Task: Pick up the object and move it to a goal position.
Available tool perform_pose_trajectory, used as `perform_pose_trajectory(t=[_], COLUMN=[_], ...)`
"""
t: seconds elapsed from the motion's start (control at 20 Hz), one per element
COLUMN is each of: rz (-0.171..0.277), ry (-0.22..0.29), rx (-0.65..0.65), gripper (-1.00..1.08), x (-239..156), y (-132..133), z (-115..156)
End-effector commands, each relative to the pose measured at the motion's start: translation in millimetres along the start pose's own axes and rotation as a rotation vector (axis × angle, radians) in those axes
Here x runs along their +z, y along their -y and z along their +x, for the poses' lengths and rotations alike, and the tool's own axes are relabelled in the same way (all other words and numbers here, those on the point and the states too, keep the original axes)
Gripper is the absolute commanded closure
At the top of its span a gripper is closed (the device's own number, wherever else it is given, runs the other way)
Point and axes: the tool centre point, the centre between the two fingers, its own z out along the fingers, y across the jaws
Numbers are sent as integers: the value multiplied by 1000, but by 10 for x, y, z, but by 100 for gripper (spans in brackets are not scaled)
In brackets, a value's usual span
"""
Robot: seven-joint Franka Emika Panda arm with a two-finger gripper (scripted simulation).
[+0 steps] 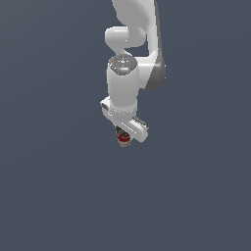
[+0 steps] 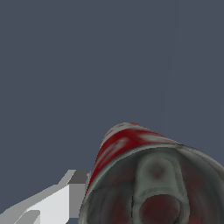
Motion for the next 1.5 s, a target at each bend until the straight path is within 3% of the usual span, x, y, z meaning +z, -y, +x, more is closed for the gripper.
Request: perform_pose_trajectory(t=[0.0,0.9,1.45], rz=[3,0,2], ry=[-3,-8,-5], rx=[0,1,0], gripper=[108,108,108], x=[-199,-1552,-1944], y=[23,193,273], z=[-191,-1615,-2011])
